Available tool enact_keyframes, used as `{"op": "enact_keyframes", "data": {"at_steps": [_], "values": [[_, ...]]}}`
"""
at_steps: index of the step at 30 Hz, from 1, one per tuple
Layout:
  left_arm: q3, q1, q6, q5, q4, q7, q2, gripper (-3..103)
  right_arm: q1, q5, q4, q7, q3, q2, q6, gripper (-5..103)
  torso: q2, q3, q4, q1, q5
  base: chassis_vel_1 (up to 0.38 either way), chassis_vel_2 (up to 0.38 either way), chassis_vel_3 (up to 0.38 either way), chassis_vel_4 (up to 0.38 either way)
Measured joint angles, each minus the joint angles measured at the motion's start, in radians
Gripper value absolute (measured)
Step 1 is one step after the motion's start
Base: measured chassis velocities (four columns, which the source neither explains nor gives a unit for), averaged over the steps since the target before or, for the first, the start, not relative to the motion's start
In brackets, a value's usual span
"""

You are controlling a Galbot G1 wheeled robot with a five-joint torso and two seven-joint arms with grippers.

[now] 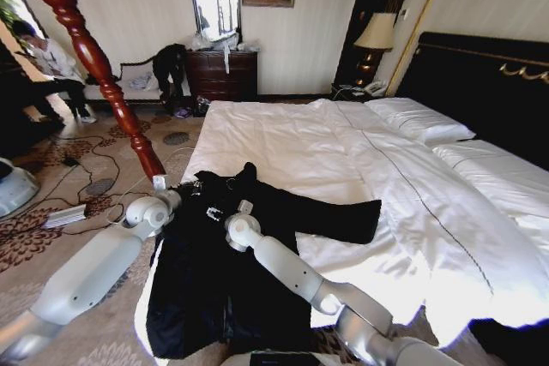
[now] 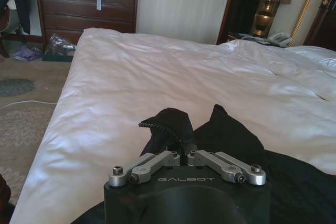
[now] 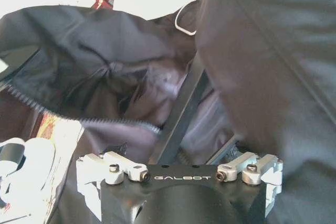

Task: Pick up the clothes from the bed and hang them on the clothes hanger.

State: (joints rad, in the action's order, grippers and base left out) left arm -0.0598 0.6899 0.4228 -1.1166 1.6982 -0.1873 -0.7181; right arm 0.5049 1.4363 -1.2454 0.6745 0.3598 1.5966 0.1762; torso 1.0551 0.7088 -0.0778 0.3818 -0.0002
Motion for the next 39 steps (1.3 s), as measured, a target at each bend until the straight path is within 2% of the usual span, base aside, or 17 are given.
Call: {"op": "enact_keyframes", "data": {"at_steps": [9,18,25,29,32,36,39], "values": [[0.014,0.01,0.0,0.015,-0.006,0.017,0.039,1,-0.026,-0.022,0.08,-0.049,-0.041,-0.009,-0.008,100,0.0,0.0,0.0001,0.0,0.0,0.0,0.0,0.0,0.0],[0.031,0.016,0.032,0.02,0.009,0.026,0.095,1,-0.044,-0.039,0.125,-0.083,-0.079,-0.013,-0.011,100,0.0,0.0,0.0,0.0,0.0002,0.0,0.0,0.0,0.0],[0.033,0.022,0.035,0.013,0.045,0.098,0.134,1,-0.058,-0.062,0.159,-0.106,-0.088,0.001,-0.015,100,0.0,0.0,-0.0002,0.0,0.0001,0.0,0.0,0.0,0.0],[0.034,0.029,0.038,0.004,0.084,0.152,0.18,1,-0.067,-0.07,0.171,-0.114,-0.097,0.006,-0.016,100,0.0,0.0,-0.0001,0.0,0.0002,0.0,0.0,0.0,0.0],[0.034,0.031,0.039,0.006,0.093,0.165,0.201,1,-0.068,-0.081,0.176,-0.118,-0.1,0.0,-0.016,100,0.0,0.0,0.0001,0.0,0.0002,0.0,0.0,0.0,0.0],[0.034,0.031,0.051,0.023,0.084,0.155,0.217,1,-0.065,-0.088,0.178,-0.121,-0.106,-0.015,-0.016,100,0.0,0.0,-0.0001,0.0,0.0002,0.0,0.0,0.0,0.0],[0.035,0.033,0.058,0.051,0.054,0.121,0.209,1,-0.062,-0.09,0.164,-0.12,-0.114,-0.034,-0.016,100,0.0,0.0,-0.0001,0.0,0.0002,0.0,0.0,0.0,0.0]]}}
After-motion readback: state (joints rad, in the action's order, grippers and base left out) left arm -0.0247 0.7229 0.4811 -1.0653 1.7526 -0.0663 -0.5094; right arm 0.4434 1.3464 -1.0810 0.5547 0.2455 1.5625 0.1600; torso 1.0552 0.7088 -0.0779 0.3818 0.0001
